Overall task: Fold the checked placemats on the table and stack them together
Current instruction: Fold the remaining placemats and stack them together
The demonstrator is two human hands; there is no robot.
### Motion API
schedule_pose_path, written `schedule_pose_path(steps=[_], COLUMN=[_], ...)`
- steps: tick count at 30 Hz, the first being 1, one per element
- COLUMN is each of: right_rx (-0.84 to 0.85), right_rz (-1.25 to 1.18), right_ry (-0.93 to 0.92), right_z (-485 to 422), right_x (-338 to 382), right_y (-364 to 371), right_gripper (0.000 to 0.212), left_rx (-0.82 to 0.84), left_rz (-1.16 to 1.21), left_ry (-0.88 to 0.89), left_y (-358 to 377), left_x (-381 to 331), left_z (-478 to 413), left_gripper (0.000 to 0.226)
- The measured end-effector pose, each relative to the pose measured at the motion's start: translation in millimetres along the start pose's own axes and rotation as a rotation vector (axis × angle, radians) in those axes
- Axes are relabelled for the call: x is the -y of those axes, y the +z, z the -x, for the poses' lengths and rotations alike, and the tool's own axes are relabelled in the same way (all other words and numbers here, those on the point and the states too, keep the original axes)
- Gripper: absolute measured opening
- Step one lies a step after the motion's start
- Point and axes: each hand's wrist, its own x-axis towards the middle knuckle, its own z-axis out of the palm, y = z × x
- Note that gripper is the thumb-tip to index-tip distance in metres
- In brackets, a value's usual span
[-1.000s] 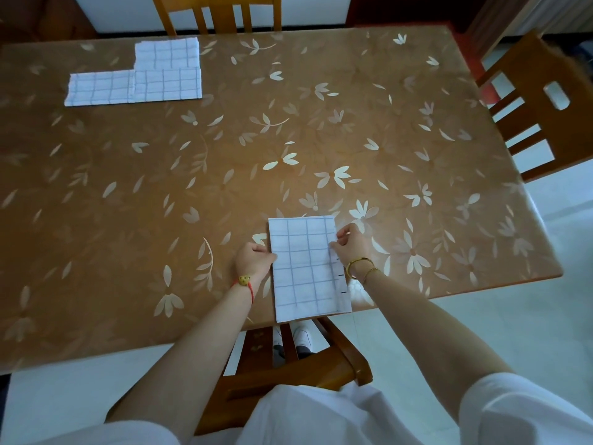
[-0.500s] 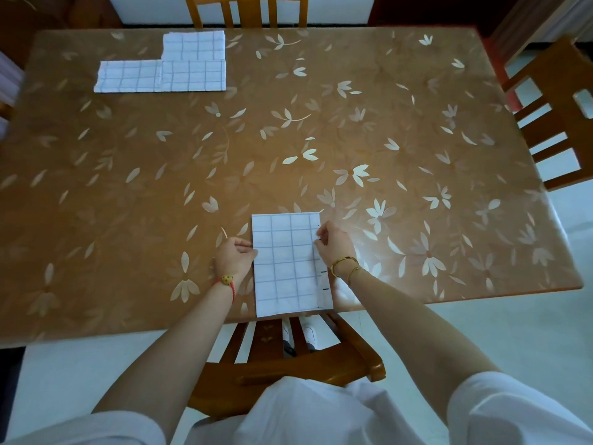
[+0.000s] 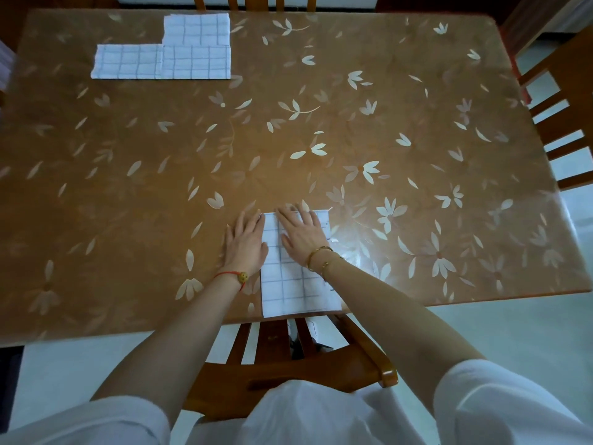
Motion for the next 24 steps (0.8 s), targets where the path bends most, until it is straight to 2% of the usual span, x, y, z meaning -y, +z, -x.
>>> schedule_pose_path(steps=[4, 8, 18, 21, 24], right_rx=[0.106, 0.100, -0.060, -0.120, -0.185], right_rz=[0.047, 0.087, 0.048, 0.009, -0.026], right_ry=[0.020, 0.015, 0.268, 0.254, 0.226], right_z=[-13.4, -10.3, 35.7, 36.3, 27.4], right_x=[14.3, 6.9, -68.1, -67.8, -53.2], right_y=[6.7, 10.4, 11.2, 5.7, -2.8], right_gripper=[0.058, 0.057, 0.054, 0.063, 0.060], left_rx=[0.072, 0.062, 0.077, 0.057, -0.015], left_rz=[-0.055, -0.071, -0.088, -0.111, -0.118], left_ry=[-0.015, -0.031, -0.039, -0.018, 0.024], left_y=[-1.4, 2.5, 3.4, 2.2, 3.1], left_x=[-1.8, -2.6, 0.2, 0.6, 3.8], left_z=[-6.3, -4.6, -4.6, -3.2, 2.5], left_gripper=[0.068, 0.069, 0.070, 0.070, 0.068])
